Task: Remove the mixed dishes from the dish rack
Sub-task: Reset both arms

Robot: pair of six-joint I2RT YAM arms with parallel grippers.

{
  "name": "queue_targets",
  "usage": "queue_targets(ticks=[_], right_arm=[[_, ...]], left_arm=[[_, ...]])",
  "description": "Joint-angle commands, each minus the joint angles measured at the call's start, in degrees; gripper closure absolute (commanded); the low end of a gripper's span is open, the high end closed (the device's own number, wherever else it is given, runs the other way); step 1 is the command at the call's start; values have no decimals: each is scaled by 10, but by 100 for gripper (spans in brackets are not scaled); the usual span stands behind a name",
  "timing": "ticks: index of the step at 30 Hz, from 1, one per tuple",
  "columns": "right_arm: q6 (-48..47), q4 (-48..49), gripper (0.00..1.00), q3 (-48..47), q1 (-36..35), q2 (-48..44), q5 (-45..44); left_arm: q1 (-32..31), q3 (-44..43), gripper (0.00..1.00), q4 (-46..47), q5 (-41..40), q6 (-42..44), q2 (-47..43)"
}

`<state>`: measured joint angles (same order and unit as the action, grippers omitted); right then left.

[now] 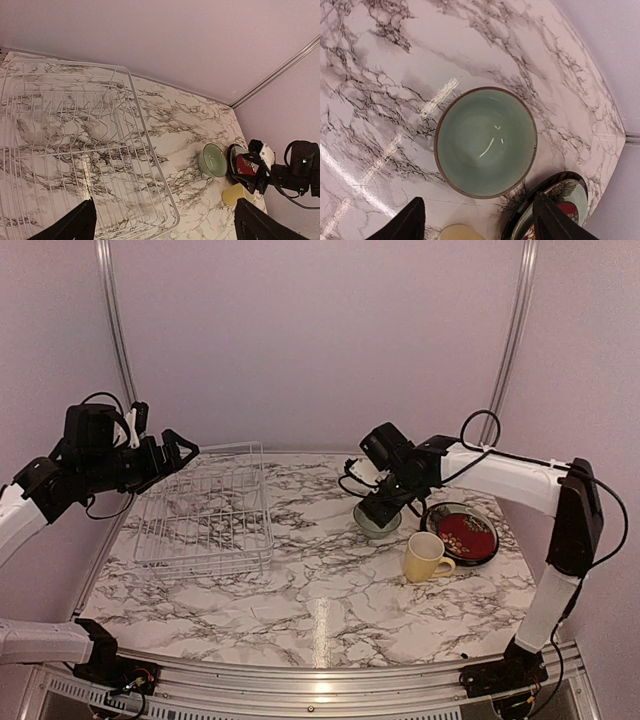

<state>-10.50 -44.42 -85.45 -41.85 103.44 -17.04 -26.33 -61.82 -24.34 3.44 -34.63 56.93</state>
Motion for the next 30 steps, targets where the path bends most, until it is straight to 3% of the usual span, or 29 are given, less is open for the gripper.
queue_targets(ticks=[1,11,16,21,30], right_arm=[[44,64,20,53,-5,-136,7],[97,225,2,187,-1,-497,-83],[86,280,2,217,-2,-633,-117],[89,291,2,206,-2,-681,-132],[87,308,1,211,-2,-696,-157]], left_arm=[[0,-11,1,-7,-31,27,-24],[0,16,1,121,-106,84,-146],[0,37,1,183,-146,108,-221],[0,76,1,237,-159,111,-282],[0,86,1,231,-182,118,-324]])
